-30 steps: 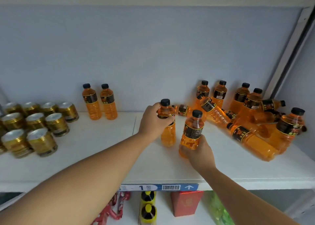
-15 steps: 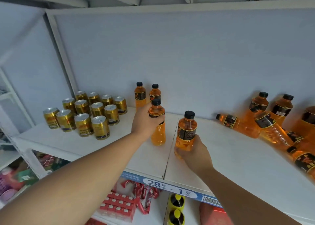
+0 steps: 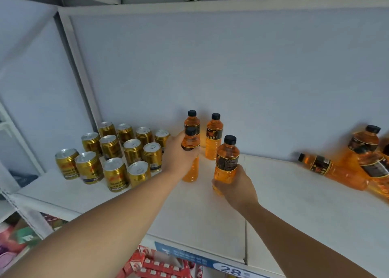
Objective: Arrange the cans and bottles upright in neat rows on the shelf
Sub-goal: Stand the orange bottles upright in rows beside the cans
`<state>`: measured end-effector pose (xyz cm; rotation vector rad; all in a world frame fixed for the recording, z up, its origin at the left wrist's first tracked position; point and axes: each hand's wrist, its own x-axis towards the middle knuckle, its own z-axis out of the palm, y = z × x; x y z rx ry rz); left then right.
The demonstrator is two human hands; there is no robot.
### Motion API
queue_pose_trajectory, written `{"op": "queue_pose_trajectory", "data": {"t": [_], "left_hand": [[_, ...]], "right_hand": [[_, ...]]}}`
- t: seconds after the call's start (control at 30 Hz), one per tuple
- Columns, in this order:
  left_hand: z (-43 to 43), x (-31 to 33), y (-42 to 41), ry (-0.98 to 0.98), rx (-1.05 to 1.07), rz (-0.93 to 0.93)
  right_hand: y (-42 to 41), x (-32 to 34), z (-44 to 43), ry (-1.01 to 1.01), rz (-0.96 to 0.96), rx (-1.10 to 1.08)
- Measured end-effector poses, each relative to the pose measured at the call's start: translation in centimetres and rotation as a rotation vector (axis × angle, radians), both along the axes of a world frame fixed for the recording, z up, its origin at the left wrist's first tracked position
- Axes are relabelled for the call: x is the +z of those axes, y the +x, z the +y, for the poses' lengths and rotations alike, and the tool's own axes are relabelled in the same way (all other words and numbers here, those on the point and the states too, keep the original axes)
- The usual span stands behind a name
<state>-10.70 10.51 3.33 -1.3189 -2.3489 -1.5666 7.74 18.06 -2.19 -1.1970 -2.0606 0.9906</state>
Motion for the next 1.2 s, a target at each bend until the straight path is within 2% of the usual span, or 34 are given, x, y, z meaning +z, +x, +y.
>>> {"op": "queue_pose_trajectory", "data": {"t": [0.43,1.2], "left_hand": [[2.2,-1.1,-3.8,-0.031,-0.026,0.056],[2.1,-1.4,-4.7,-0.126,0.046,0.180]], "right_hand": [[-6.8,-0.9,3.8,0.020,-0.116,0.053],[-8.2,-1.6,4.9,0.038,-0.112,0.101]]}}
